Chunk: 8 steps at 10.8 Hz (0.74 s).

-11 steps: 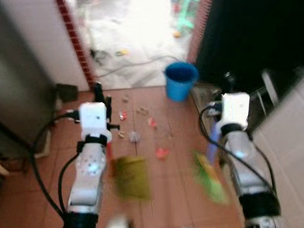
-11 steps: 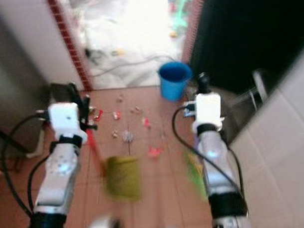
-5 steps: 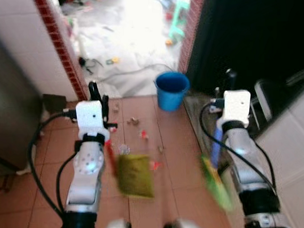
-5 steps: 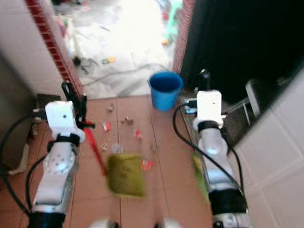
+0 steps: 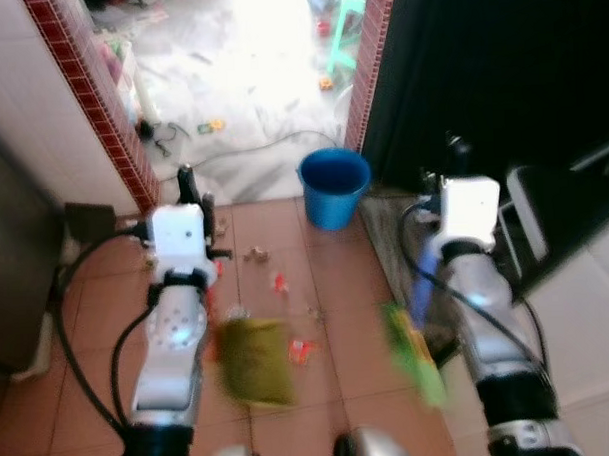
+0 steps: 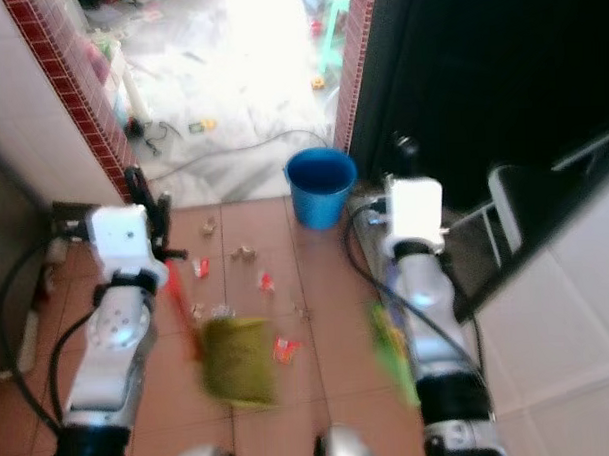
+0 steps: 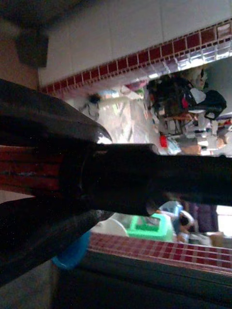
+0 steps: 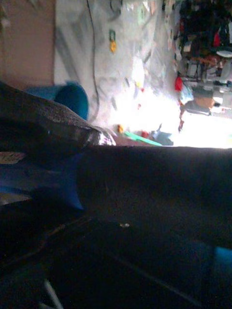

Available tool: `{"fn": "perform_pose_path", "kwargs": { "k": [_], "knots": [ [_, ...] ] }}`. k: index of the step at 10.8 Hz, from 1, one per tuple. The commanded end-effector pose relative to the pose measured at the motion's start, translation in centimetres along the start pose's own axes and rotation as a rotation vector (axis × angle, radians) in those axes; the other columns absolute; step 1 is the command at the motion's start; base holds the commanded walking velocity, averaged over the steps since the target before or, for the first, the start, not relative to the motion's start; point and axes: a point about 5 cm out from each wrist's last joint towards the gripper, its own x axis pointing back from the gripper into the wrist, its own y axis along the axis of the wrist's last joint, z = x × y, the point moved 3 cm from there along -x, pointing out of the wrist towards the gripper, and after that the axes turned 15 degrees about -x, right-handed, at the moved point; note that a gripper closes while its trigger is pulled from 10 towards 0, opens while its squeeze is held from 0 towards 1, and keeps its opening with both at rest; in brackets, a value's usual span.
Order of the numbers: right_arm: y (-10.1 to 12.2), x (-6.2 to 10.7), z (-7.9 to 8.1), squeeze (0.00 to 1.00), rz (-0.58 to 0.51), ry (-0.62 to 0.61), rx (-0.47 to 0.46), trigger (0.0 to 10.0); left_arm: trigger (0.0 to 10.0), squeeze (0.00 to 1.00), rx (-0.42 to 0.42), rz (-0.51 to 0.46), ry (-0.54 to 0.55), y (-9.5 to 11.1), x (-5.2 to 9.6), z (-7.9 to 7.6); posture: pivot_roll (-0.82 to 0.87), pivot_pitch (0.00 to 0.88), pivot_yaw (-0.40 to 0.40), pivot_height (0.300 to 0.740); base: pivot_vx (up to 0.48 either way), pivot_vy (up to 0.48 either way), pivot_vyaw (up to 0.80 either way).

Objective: Sweep floor

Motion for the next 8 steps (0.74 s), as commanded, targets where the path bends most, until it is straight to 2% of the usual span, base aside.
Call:
{"fn": "perform_pose_path", "kwargs": {
  "k": [1,3,4,8],
  "knots": [
    [1.33,-0.41,1.06,0.0,-0.056,0.028,-0.011,10.0,10.0,0.0,-0.019,-0.064,0.036,1.41,-0.32,1.13,0.01,0.069,-0.038,0.74,0.394,0.274,0.0],
    [1.24,-0.54,1.14,0.0,-0.053,0.033,-0.022,10.0,10.0,0.0,-0.024,-0.06,0.053,1.43,-0.49,1.33,0.01,0.07,-0.038,0.74,0.381,0.291,0.0],
    [1.11,-0.53,1.17,0.0,-0.05,0.033,-0.021,10.0,10.0,0.0,-0.043,-0.063,0.064,1.47,-0.46,1.5,0.01,0.071,-0.038,0.74,0.0,0.285,0.0],
    [1.1,-0.8,1.48,0.0,-0.05,0.033,-0.027,10.0,10.0,0.0,-0.095,-0.071,0.061,1.31,-0.21,1.49,0.01,0.09,-0.035,0.74,0.0,0.0,0.0]
  ]
}}
